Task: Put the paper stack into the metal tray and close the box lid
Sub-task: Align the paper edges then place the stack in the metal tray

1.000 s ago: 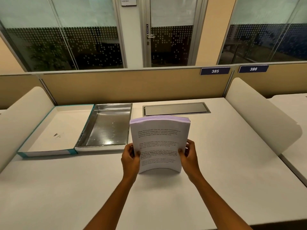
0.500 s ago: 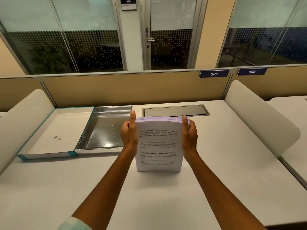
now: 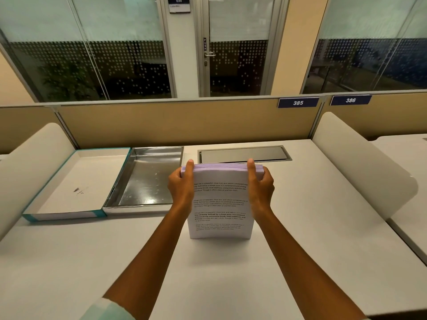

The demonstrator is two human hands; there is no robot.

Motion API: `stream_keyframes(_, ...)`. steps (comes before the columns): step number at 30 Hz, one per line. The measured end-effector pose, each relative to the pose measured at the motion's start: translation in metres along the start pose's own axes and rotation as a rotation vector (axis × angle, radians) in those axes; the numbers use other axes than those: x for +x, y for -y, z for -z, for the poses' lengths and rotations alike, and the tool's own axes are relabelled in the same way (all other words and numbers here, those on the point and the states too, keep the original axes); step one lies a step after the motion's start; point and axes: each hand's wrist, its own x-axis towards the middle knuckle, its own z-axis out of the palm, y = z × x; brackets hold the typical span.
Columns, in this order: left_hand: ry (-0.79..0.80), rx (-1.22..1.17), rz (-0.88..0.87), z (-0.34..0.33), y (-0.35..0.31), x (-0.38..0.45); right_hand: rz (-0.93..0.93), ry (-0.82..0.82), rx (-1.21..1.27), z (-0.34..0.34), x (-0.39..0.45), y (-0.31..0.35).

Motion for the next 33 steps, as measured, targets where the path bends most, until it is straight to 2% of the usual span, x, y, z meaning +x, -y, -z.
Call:
stream_keyframes(2, 0.036, -0.005, -0.031, 0.006, 0.003, -0.002, 0.021, 0.028, 0.022, 0.002, -0.004, -0.004)
stream_keyframes(6, 0.241, -0.025, -0.072, 0.023, 0.030, -0.009, 0.073, 0.167, 0.086, 0.014, -0.012, -0.029)
stream_keyframes(11, 0.396, 0.201, -0.079, 0.045, 0.078, -0.020, 0.038, 0.336, 0.051, 0.034, -0.019, -0.088)
stream_keyframes(15, 0.378, 0.244, -0.048, 0.051, 0.093, -0.024, -0.004, 0.436, -0.021, 0.042, -0.021, -0.119)
stream_keyframes(19, 0.345, 0.244, -0.045, 0.049, 0.094, -0.024, -0.042, 0.428, -0.110, 0.046, -0.017, -0.131)
stream_keyframes(26, 0.331, 0.310, -0.101, 0.049, 0.093, -0.015, 0.008, 0.396, -0.236, 0.044, -0.008, -0.127)
stream_keyframes(33, 0.349, 0.342, -0.086, 0.058, 0.089, 0.006, 0.038, 0.442, -0.309, 0.026, 0.001, -0.108)
